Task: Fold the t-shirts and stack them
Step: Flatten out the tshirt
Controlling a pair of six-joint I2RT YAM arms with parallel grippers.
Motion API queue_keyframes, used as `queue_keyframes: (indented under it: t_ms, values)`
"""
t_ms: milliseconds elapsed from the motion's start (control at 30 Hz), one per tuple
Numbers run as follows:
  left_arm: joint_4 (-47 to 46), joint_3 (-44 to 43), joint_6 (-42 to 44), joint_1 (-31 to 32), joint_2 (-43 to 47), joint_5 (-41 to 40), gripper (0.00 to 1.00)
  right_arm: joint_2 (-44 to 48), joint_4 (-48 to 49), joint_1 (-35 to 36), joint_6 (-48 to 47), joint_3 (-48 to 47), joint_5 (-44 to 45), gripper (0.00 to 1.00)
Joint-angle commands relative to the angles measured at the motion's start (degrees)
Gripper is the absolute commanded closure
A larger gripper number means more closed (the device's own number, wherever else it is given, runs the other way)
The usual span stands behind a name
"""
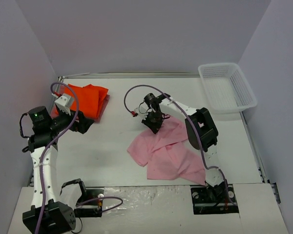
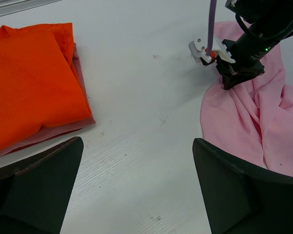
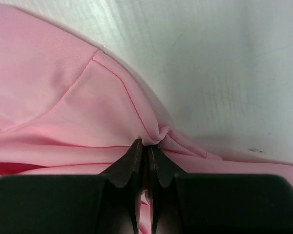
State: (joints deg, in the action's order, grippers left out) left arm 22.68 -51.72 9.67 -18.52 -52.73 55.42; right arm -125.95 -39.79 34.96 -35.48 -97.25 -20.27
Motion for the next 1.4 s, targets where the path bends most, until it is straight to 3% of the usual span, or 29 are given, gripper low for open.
queue_keyframes:
  t_ms: [0, 400, 567, 767, 967, 1033, 1067, 1133, 1167, 1367]
  values:
    - [-0.35, -1.19, 1.14, -0.55, 0.87, 1.18, 0.06, -1.14, -3.19, 2.74, 0.85, 0.84, 1.37, 1.0]
    - [0.96, -2.33, 2.28, -0.46, -0.09, 0.74, 0.06, 10.0, -6.79, 2.57, 2.88, -16.99, 8.4, 1.0]
    - [0.97, -2.42, 2.02, -0.29, -0.01, 0.66, 0.06, 19.23, -6.79, -3.29, 3.41, -22.8, 6.13, 1.0]
    - [0.53, -2.33, 1.58, -0.29, 0.0, 0.83, 0.06, 30.04, -6.0, -11.31, 1.04, -15.97, 0.5, 1.0]
    - [0.35, -2.06, 1.58, -0.28, 0.52, 0.83, 0.06, 39.79, -5.12, -12.9, 0.33, 1.16, 0.59, 1.0]
    - [0.35, -1.98, 1.58, -0.28, 0.7, 1.27, 0.06, 42.35, -5.74, -12.9, -0.64, 7.91, 0.5, 0.82]
    - [0.35, -1.98, 1.49, -0.28, 0.7, 1.45, 0.06, 44.98, -5.74, -12.99, -0.99, 9.96, 0.58, 0.6]
    - [-0.09, -1.89, 1.14, -0.2, 0.61, 1.89, 0.06, 47.02, -5.65, -13.07, -1.78, 14.43, 1.2, 0.46]
    - [-0.26, -1.98, 0.88, -0.2, 0.26, 2.06, 0.06, 48.16, -5.39, -13.08, -1.87, 15.24, 1.29, 0.33]
    - [0.61, -2.5, 1.31, 0.59, -0.53, 1.8, 0.06, 45.9, -2.49, -13.25, 0.15, 15.34, 2.96, 0.32]
